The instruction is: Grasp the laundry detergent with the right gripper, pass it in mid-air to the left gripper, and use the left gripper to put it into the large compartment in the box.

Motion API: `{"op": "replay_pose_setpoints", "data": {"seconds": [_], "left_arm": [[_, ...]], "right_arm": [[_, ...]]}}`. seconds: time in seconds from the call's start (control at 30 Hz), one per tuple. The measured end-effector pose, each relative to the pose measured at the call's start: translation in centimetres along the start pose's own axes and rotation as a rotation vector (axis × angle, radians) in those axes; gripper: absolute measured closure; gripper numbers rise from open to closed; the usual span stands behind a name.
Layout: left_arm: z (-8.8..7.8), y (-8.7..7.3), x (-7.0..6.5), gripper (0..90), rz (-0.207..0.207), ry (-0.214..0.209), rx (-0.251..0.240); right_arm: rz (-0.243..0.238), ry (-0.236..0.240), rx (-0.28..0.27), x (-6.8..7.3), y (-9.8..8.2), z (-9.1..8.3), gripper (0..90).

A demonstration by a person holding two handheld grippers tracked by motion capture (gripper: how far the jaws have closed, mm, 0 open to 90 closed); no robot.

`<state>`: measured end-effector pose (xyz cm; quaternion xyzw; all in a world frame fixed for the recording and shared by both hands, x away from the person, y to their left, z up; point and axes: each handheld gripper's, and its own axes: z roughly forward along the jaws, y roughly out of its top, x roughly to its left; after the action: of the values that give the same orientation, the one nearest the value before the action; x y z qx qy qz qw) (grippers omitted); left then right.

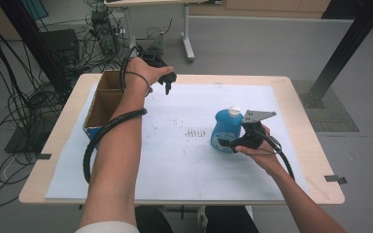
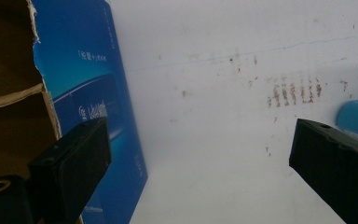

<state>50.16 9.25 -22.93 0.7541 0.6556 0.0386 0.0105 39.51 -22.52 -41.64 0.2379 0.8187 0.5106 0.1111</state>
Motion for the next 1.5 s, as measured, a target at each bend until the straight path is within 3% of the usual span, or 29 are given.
{"op": "replay_pose_setpoints", "data": {"seconds": [0.4, 0.93, 1.5], "left_arm": [[0.23, -0.01, 0.07, 6.0, 0.001, -0.002, 0.002], [0.39, 0.04, 0.25, 6.1, -0.002, 0.000, 0.007], [0.34, 0.08, 0.20, 6.1, 0.000, 0.002, 0.007]], "right_arm": [[-0.004, 0.009, -0.008, -0.05, -0.08, 0.09, 8.8], [-0.020, 0.023, -0.011, -0.16, -0.21, 0.13, 27.4], [-0.026, 0.033, -0.018, -0.28, -0.46, 0.22, 37.4]]}}
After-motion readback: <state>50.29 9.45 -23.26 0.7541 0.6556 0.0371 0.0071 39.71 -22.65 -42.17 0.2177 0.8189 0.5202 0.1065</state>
